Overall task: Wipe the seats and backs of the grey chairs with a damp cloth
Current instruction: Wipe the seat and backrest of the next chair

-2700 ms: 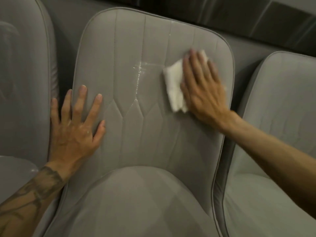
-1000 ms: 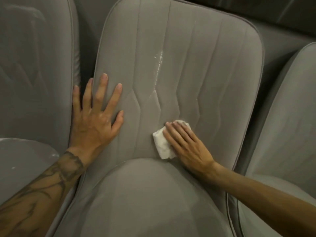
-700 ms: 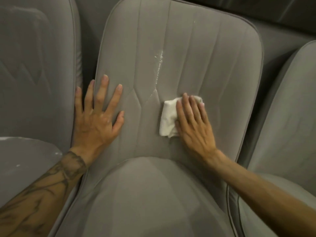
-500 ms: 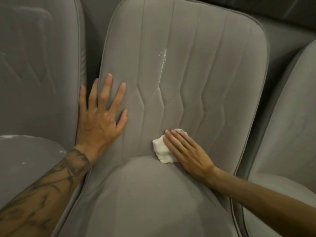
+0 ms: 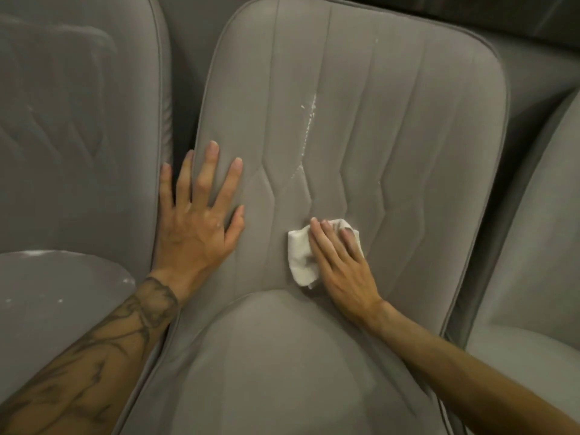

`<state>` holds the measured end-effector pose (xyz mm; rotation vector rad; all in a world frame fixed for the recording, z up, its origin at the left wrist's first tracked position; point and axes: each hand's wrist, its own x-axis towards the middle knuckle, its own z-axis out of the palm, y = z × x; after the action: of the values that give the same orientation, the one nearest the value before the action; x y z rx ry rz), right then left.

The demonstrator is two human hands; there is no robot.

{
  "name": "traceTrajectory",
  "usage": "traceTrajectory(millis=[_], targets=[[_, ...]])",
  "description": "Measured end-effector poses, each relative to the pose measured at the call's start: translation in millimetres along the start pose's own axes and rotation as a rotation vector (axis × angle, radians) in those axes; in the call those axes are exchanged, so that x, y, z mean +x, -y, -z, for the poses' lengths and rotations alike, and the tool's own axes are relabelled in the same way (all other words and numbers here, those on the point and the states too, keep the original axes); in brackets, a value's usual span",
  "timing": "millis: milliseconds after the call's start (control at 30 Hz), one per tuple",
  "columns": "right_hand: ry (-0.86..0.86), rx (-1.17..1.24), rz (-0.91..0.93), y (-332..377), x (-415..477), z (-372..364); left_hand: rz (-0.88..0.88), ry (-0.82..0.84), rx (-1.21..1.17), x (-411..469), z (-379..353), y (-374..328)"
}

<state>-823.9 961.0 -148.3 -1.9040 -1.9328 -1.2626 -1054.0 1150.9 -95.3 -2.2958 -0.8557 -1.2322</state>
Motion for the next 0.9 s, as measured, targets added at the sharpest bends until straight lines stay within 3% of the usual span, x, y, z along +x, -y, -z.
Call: traceTrajectory(millis=[200, 400, 600, 767, 900], targets=[[-0.032, 0.169, -0.353, 37.2, 5.7, -22.0, -0.004, 0.014, 0.005, 0.2, 1.0, -0.3], [-0.142, 0.016, -0.282, 5.5, 38.1, -9.2, -0.005, 0.016, 0.006, -0.9, 0.1, 0.6], [-0.421, -0.06, -0.523, -55.9, 146.6, 23.5, 0.003, -0.002, -0.002, -2.8, -3.9, 0.9], [-0.14, -0.036, -0.3, -9.2, 86.7, 16.1, 0.008, 0.015, 0.01, -1.2, -0.5, -0.5], [-0.219, -0.116, -0.251, -53.8, 130.4, 39.0, 0.004, 0.01, 0.001, -1.2, 2.4, -2.8]])
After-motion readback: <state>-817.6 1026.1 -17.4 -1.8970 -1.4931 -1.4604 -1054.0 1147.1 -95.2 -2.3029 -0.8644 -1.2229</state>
